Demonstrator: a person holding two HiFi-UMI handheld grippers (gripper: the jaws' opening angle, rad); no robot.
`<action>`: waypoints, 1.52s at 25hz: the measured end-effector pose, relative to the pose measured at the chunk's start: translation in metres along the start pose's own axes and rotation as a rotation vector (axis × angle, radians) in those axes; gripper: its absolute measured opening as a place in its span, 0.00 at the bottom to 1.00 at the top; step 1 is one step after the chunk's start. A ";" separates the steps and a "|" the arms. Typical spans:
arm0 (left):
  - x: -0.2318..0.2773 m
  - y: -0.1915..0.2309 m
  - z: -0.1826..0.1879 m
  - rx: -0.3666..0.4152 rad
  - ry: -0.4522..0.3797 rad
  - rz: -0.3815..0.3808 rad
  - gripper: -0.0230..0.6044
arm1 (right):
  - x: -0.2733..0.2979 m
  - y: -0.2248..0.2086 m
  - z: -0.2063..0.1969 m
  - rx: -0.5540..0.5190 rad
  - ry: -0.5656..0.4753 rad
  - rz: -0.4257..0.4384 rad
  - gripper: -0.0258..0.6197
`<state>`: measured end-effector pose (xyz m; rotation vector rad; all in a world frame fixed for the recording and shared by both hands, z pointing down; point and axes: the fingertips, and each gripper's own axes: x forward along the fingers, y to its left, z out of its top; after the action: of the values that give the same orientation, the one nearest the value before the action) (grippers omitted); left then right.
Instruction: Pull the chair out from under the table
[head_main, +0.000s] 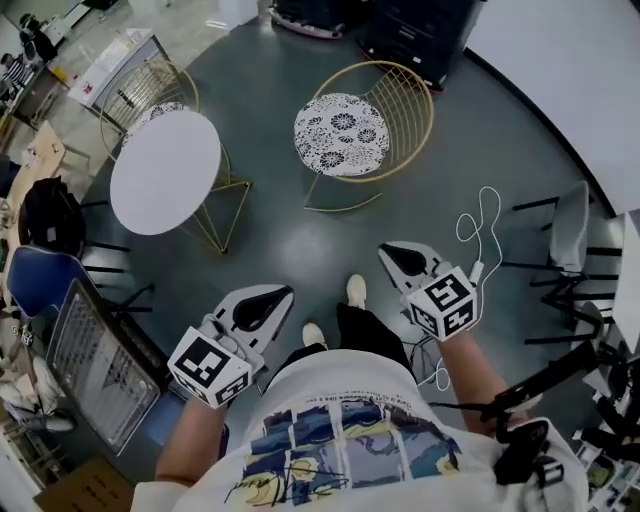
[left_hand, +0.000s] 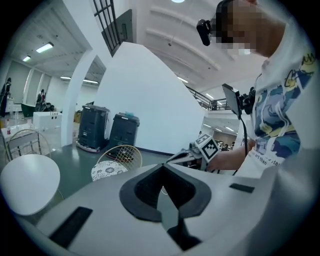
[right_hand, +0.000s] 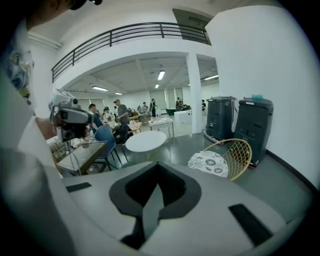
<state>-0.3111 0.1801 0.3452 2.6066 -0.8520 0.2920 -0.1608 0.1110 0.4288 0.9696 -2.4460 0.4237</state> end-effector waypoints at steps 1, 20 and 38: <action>-0.004 -0.008 0.000 0.004 -0.006 -0.005 0.05 | -0.009 0.020 0.005 -0.014 -0.015 0.022 0.06; 0.003 -0.300 -0.042 0.041 -0.008 0.072 0.05 | -0.253 0.135 -0.102 -0.163 -0.077 0.273 0.06; -0.117 -0.392 -0.120 0.044 0.012 -0.011 0.05 | -0.317 0.298 -0.119 -0.235 -0.161 0.235 0.06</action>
<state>-0.1771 0.5828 0.3036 2.6462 -0.8366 0.3261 -0.1309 0.5500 0.3278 0.6431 -2.6930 0.1319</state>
